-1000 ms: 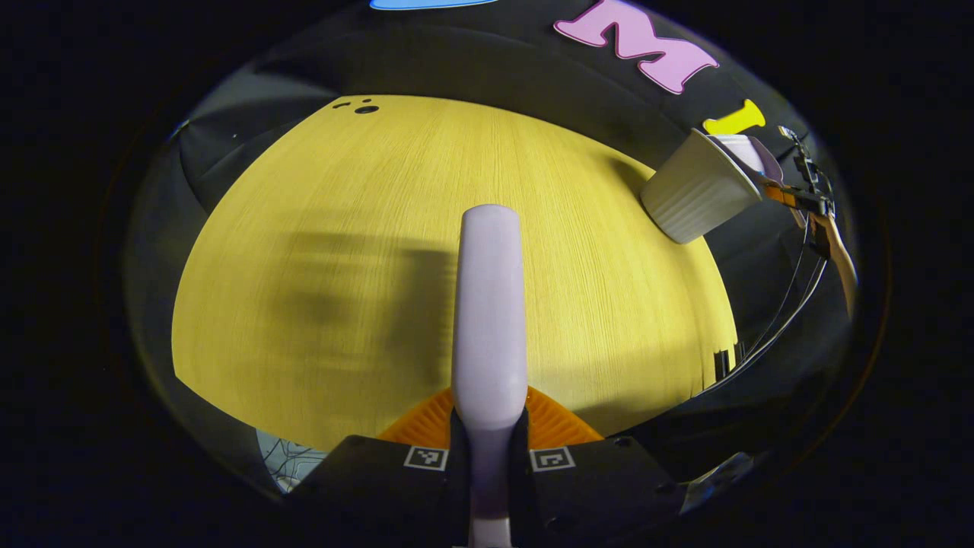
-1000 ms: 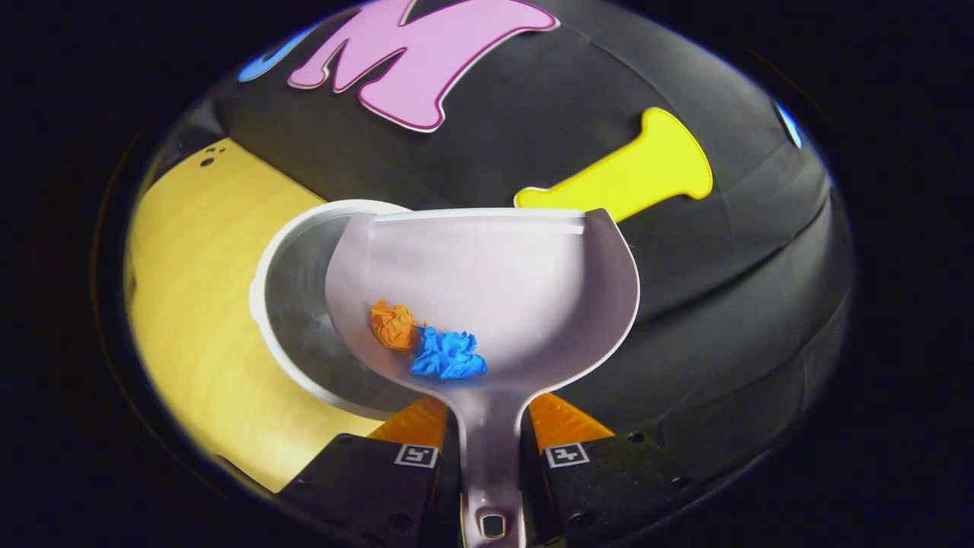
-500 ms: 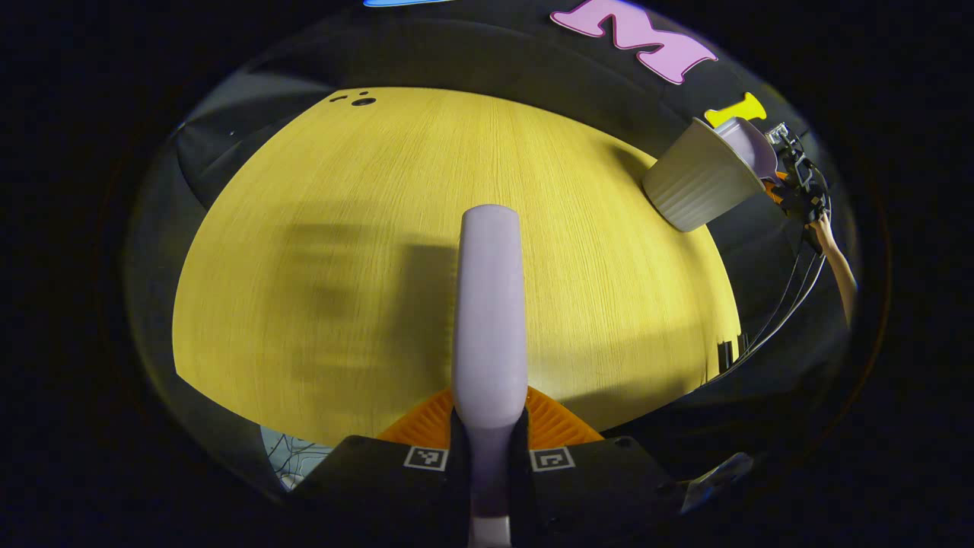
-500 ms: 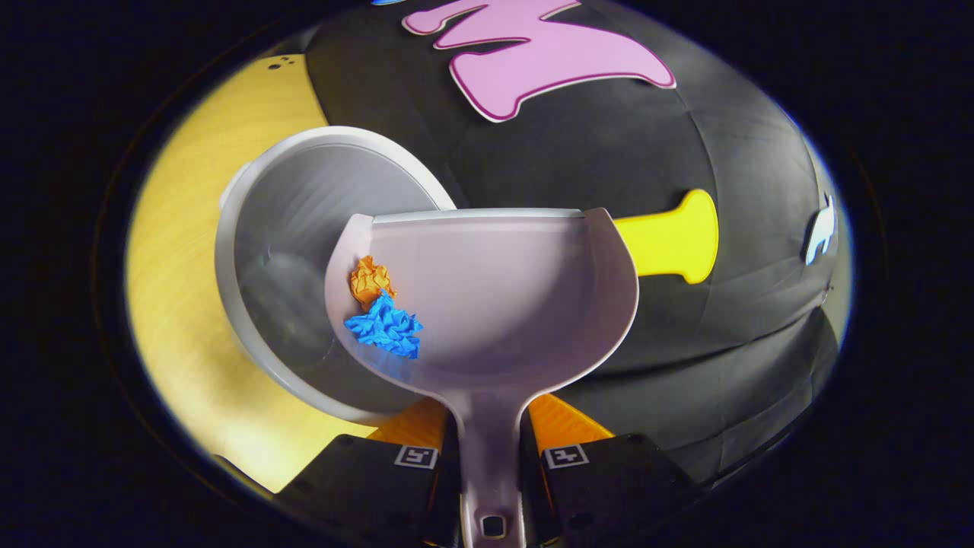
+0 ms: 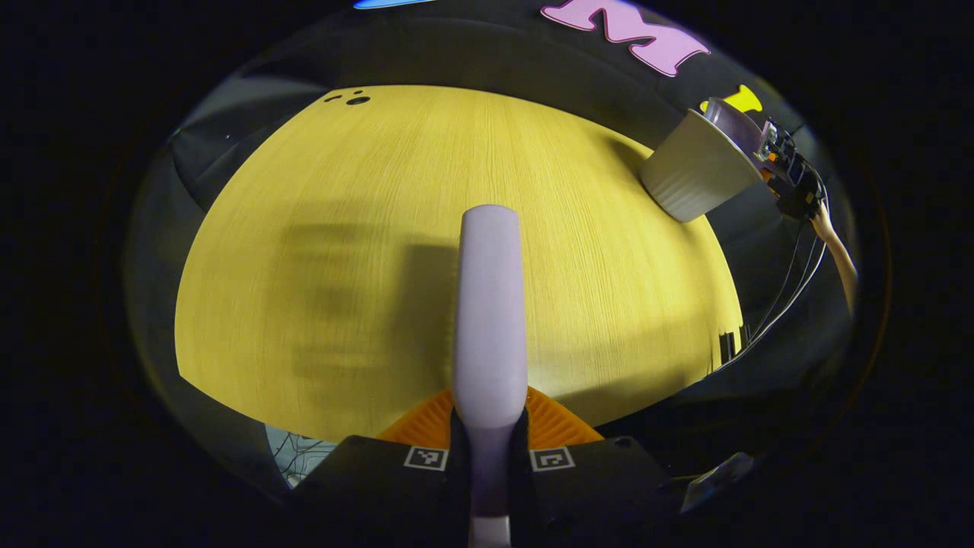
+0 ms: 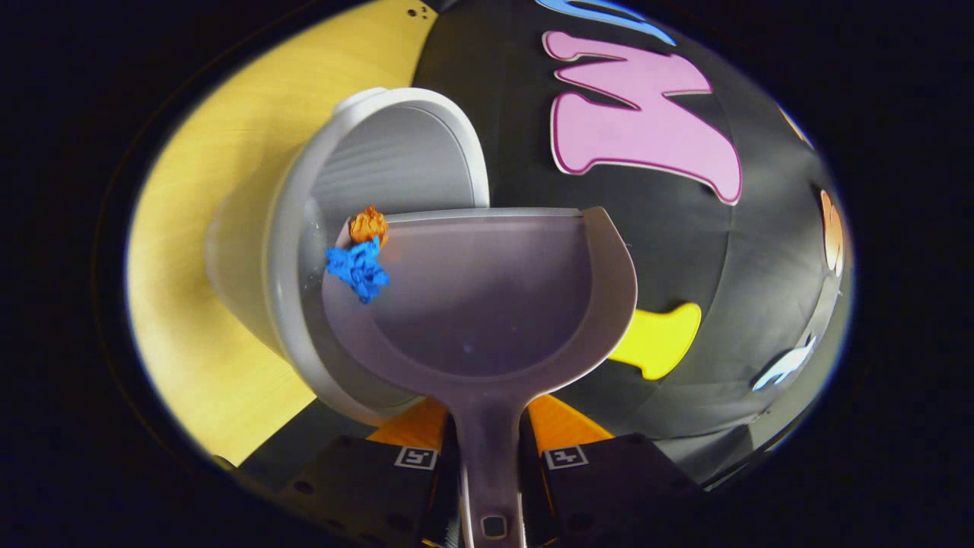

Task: Pick up the small broom and dustpan from the desktop, sweep the trash into the dustpan with the broom, and then empty the trash into the garbage bin.

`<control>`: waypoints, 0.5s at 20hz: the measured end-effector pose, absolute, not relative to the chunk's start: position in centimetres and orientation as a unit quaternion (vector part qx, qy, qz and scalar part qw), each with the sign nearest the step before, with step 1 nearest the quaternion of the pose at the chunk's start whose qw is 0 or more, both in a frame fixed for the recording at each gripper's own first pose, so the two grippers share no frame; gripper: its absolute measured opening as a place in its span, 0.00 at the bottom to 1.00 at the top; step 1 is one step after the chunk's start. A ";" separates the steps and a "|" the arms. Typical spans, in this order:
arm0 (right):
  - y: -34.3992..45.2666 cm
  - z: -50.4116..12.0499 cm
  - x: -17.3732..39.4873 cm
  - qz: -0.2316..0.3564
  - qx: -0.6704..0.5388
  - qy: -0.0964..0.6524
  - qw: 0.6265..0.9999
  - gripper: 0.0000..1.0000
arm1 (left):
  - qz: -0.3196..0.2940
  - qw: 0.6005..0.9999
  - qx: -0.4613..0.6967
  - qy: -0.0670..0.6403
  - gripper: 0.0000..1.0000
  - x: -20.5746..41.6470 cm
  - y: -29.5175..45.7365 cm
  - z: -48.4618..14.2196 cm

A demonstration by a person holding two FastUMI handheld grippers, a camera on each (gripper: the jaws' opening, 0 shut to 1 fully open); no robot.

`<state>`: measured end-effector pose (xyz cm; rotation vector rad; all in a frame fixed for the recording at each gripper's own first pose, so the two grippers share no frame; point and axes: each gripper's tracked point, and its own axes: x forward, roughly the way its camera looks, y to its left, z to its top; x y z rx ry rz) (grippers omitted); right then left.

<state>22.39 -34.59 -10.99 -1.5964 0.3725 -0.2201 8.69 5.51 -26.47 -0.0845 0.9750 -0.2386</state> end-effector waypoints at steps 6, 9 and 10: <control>-35.0 -11.2 22.5 -0.094 -0.703 0.184 0.681 0.36 | -0.122 0.874 -0.027 0.470 0.25 8.8 5.9 -26.3; -36.0 -11.1 21.8 -0.107 -0.653 0.209 0.720 0.34 | -0.117 0.877 -0.037 0.465 0.25 8.9 5.7 -25.9; -36.3 -11.1 21.3 -0.113 -0.633 0.220 0.734 0.36 | -0.115 0.878 -0.040 0.463 0.25 8.9 5.6 -25.8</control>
